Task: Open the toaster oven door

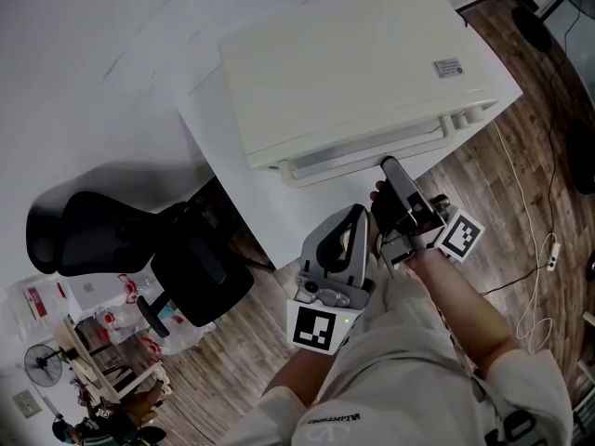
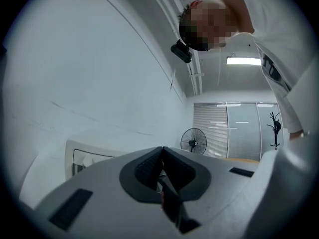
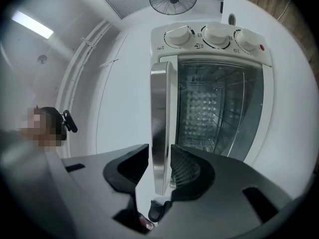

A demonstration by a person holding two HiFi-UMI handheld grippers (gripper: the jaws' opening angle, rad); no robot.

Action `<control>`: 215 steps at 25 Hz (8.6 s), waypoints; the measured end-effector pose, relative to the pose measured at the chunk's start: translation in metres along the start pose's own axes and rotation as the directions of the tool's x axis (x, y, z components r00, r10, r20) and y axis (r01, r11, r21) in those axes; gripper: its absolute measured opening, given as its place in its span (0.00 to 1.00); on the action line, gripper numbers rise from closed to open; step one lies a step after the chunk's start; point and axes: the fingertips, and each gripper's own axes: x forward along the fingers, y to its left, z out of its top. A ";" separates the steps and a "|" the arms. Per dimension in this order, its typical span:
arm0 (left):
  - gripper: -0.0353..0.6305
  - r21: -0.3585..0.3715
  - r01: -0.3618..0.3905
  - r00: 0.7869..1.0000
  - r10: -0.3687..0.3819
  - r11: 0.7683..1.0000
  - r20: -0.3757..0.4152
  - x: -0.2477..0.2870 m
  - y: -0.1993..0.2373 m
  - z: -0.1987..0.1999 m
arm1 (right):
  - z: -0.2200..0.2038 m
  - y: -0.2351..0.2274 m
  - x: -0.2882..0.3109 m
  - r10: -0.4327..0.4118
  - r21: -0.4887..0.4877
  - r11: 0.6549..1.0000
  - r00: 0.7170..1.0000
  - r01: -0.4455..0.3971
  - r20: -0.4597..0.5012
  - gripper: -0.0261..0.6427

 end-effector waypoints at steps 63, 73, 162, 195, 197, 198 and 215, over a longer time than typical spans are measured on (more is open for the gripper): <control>0.07 -0.028 0.021 0.996 -0.023 0.999 -0.087 -0.046 -0.031 -0.039 | -0.052 -0.022 -0.106 -0.248 -0.033 0.969 0.967 0.247 -0.054 0.21; 0.07 -0.037 0.036 0.995 -0.040 0.999 -0.096 -0.046 -0.032 -0.044 | -0.063 -0.038 -0.130 -0.314 -0.018 0.949 0.947 0.314 -0.065 0.21; 0.07 -0.023 -0.158 0.971 0.151 0.987 -0.186 -0.101 -0.005 -0.205 | -0.109 -0.225 -0.224 -0.489 0.076 0.859 0.855 0.506 -0.173 0.17; 0.07 0.018 -0.260 0.947 0.259 0.965 -0.188 -0.174 -0.008 -0.191 | -0.107 -0.172 -0.307 -0.621 -0.358 0.777 0.724 0.519 -0.300 0.06; 0.07 0.017 -0.265 0.948 0.264 0.964 -0.177 -0.182 -0.009 -0.189 | -0.105 -0.160 -0.309 -0.644 -0.536 0.716 0.719 0.447 -0.261 0.06; 0.07 0.015 -0.265 0.949 0.263 0.964 -0.171 -0.186 -0.009 -0.188 | -0.106 -0.155 -0.310 -0.651 -0.611 0.678 0.721 0.409 -0.239 0.06; 0.07 -0.010 -0.152 0.985 0.150 0.988 -0.085 -0.332 -0.083 -0.140 | -0.198 -0.003 -0.363 -0.527 -0.902 0.404 0.845 0.155 -0.091 0.07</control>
